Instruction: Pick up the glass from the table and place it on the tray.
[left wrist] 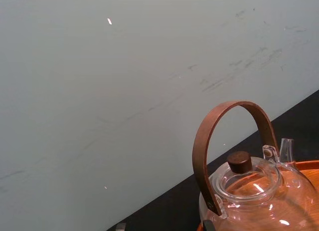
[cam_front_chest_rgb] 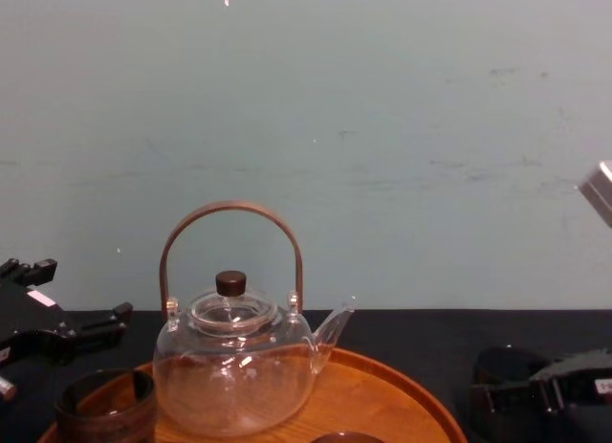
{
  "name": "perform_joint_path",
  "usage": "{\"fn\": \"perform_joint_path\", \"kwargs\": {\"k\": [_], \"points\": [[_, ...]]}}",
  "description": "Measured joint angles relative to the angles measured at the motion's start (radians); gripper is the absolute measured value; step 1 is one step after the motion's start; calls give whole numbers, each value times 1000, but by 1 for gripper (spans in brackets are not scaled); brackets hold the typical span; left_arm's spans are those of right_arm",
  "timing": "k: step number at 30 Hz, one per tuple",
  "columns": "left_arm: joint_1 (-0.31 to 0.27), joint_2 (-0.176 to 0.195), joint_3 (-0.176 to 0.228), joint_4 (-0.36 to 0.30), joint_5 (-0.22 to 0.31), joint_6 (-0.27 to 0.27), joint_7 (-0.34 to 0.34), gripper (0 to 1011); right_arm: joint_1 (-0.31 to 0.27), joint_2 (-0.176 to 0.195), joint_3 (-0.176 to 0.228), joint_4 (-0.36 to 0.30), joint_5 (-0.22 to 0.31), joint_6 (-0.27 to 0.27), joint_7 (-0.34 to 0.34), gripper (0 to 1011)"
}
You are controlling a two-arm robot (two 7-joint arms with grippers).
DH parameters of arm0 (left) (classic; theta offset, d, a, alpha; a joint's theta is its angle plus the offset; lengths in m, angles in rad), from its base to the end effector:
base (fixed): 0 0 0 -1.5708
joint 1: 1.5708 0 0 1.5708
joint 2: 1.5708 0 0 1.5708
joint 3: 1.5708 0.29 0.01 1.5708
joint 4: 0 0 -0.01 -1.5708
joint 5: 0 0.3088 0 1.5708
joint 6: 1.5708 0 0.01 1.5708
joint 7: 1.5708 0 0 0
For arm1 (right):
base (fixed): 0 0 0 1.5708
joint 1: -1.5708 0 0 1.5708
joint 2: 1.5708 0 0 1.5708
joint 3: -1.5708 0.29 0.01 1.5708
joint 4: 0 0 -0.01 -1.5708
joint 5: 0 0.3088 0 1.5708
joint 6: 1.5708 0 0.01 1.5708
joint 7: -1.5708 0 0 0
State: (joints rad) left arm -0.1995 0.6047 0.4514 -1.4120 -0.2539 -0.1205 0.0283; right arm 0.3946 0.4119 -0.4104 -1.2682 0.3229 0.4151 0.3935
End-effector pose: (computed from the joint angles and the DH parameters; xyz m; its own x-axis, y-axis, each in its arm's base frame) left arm 0.3581 0.0827 -0.3023 0.2923 0.8803 0.3738 -0.9553 0.2873 0.0703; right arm 0.4208 -0.0451 -0.2738 0.5576 -0.8301 0.0053 0.7269 0.4852 -0.4859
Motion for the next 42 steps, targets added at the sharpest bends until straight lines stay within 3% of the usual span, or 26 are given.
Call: {"fn": "perform_joint_path", "kwargs": {"k": [15,20,36,42], "points": [[0,0,0,0,0,0,0,1001,3,-4,-3,5,-12,2,-6,1002],[0,0,0,0,0,0,0,1001,3,-3,-2,4,-11,2,-6,905],[0,0,0,0,0,0,0,1001,2,-2,-1,3,-8,3,-5,905],[0,0,0,0,0,0,0,1001,-19,15,22,-50,6,3,6,904]]}}
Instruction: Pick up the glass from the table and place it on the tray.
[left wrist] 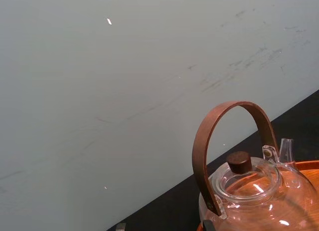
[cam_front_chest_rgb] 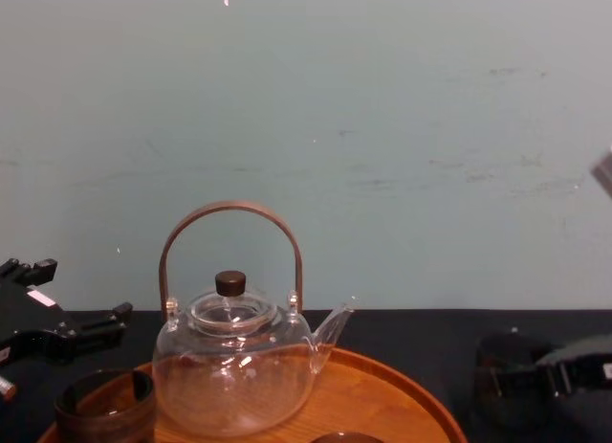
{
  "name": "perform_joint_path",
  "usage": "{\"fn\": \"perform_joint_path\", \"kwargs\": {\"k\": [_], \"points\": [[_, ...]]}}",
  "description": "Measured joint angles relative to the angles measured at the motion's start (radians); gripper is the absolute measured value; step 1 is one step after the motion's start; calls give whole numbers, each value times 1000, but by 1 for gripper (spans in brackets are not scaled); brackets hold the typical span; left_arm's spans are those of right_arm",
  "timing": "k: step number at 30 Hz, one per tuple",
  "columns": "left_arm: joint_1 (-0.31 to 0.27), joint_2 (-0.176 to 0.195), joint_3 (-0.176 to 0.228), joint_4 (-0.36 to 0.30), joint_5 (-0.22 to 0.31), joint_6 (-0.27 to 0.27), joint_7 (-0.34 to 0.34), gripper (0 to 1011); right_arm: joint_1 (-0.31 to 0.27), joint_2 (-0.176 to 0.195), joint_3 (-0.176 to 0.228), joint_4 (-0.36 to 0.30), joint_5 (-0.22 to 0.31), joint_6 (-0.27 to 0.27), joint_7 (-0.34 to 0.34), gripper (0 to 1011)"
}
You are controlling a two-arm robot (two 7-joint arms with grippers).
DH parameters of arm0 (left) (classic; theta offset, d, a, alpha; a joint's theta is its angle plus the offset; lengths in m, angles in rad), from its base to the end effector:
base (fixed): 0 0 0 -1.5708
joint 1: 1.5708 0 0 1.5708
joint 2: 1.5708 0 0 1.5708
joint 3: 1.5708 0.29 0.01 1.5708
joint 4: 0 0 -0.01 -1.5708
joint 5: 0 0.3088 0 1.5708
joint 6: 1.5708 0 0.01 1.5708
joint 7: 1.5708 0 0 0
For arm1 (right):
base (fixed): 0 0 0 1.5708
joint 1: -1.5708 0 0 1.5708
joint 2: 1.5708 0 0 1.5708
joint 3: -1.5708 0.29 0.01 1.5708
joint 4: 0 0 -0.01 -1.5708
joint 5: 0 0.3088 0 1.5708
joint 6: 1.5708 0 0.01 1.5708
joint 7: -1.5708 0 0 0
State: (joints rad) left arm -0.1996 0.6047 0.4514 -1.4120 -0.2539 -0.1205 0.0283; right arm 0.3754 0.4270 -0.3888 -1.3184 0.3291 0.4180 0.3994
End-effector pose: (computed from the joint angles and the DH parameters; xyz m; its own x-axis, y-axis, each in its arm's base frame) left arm 0.3581 0.0827 -0.3022 0.2922 0.8803 0.3738 -0.9553 0.2873 0.0702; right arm 0.4163 -0.0489 -0.2641 0.5618 -0.8272 0.0099 0.7367 0.4948 -0.4609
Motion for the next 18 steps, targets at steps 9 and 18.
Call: {"fn": "perform_joint_path", "kwargs": {"k": [9,18], "points": [[0,0,0,0,0,0,0,1001,-18,31,13,-100,15,-4,16,905],[0,0,0,0,0,0,0,1001,-6,42,-16,-150,25,-14,44,904]]}}
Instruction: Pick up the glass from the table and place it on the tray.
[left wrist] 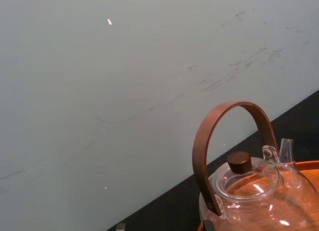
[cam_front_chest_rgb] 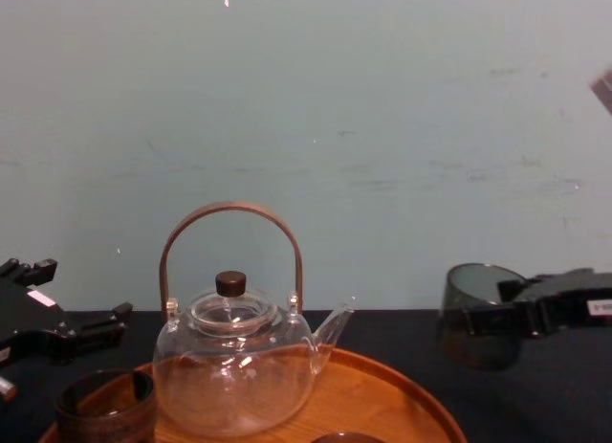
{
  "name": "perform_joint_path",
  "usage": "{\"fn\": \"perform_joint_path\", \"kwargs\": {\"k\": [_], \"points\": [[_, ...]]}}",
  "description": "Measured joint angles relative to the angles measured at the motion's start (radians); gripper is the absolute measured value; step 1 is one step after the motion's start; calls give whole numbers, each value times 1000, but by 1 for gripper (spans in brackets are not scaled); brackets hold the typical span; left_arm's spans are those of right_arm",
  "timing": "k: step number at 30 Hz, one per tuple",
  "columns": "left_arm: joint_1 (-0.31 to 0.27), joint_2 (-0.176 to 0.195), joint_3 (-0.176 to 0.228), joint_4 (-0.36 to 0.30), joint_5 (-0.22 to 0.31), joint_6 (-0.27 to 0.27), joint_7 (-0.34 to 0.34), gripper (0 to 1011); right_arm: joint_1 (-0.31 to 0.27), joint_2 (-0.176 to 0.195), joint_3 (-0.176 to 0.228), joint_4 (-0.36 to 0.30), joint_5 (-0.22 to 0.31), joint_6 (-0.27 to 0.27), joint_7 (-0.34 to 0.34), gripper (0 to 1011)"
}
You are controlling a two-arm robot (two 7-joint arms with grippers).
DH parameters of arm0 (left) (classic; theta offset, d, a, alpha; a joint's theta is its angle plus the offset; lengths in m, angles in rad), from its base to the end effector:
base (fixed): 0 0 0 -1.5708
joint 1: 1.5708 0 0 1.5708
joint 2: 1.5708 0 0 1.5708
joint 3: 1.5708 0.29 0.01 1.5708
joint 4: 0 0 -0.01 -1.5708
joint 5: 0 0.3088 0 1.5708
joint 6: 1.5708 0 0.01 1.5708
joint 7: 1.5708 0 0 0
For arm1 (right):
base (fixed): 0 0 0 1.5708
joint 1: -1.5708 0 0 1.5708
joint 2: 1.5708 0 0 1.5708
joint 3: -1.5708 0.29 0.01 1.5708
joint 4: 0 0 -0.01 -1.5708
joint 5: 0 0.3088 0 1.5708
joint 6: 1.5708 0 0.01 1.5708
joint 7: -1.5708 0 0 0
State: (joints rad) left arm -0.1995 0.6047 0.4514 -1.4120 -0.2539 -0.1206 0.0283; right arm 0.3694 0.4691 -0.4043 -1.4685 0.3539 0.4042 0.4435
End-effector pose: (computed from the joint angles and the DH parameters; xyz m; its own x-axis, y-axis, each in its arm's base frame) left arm 0.3581 0.0827 -0.3023 0.2923 0.8803 0.3737 -0.9552 0.2873 0.0702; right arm 0.4074 -0.0368 -0.2263 0.6523 -0.7562 0.0514 0.7165 0.5930 -0.3675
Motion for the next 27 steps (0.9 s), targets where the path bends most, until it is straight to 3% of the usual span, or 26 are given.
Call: {"fn": "perform_joint_path", "kwargs": {"k": [13,27], "points": [[0,0,0,0,0,0,0,1001,44,-14,-71,12,9,-23,47,904],[0,0,0,0,0,0,0,1002,97,-16,-159,82,8,-73,124,905]]}}
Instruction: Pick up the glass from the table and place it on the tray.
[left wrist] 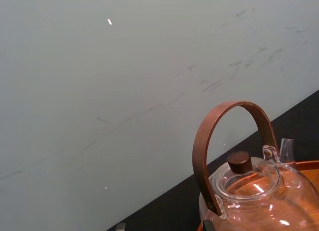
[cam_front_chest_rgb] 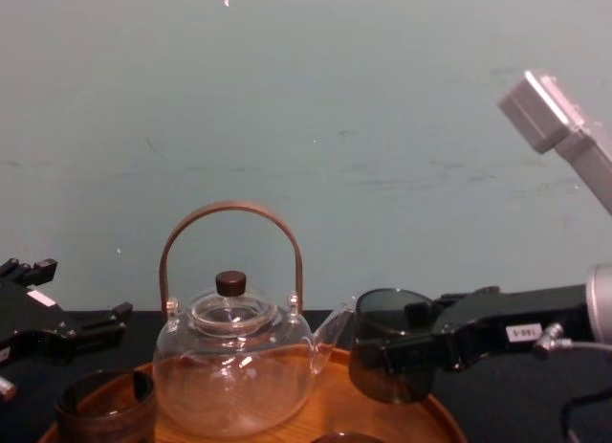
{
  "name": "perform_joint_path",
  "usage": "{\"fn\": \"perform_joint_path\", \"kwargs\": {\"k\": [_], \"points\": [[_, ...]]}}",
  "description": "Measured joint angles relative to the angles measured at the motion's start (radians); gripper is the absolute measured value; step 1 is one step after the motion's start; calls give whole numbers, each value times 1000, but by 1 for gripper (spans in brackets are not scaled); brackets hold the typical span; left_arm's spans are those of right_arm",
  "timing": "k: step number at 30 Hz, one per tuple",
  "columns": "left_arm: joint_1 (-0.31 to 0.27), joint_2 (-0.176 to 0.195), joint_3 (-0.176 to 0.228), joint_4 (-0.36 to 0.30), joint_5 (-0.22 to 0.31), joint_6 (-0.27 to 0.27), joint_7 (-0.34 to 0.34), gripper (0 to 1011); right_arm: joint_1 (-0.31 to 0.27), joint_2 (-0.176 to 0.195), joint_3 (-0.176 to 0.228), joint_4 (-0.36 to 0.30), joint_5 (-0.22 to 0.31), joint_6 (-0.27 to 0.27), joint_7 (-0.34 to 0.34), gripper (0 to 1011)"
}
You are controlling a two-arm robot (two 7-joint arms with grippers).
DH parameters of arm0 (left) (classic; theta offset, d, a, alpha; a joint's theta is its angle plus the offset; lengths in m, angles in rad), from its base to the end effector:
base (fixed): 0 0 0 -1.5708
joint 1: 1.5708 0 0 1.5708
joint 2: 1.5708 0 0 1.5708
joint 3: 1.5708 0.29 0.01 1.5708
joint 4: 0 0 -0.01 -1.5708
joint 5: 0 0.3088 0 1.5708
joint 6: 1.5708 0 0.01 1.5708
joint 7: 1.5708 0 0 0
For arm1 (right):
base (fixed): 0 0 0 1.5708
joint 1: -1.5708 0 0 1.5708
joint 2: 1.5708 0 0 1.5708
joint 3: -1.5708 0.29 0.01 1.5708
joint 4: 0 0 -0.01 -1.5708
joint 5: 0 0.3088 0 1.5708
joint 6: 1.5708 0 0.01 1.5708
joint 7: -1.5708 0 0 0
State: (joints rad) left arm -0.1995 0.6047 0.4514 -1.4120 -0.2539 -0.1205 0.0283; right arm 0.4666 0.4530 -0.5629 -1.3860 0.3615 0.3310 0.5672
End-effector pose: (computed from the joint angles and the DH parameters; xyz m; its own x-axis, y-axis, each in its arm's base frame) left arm 0.3581 0.0827 -0.3023 0.2923 0.8803 0.3738 -0.9553 0.2873 0.0703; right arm 0.4215 -0.0035 -0.2357 0.8035 -0.5934 0.0468 0.5639 0.7335 -0.3795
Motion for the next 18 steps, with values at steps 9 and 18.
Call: {"fn": "perform_joint_path", "kwargs": {"k": [9,18], "points": [[0,0,0,0,0,0,0,1001,22,-3,-30,46,-9,-25,18,905],[0,0,0,0,0,0,0,1001,35,-8,-47,80,-10,-49,40,905]]}}
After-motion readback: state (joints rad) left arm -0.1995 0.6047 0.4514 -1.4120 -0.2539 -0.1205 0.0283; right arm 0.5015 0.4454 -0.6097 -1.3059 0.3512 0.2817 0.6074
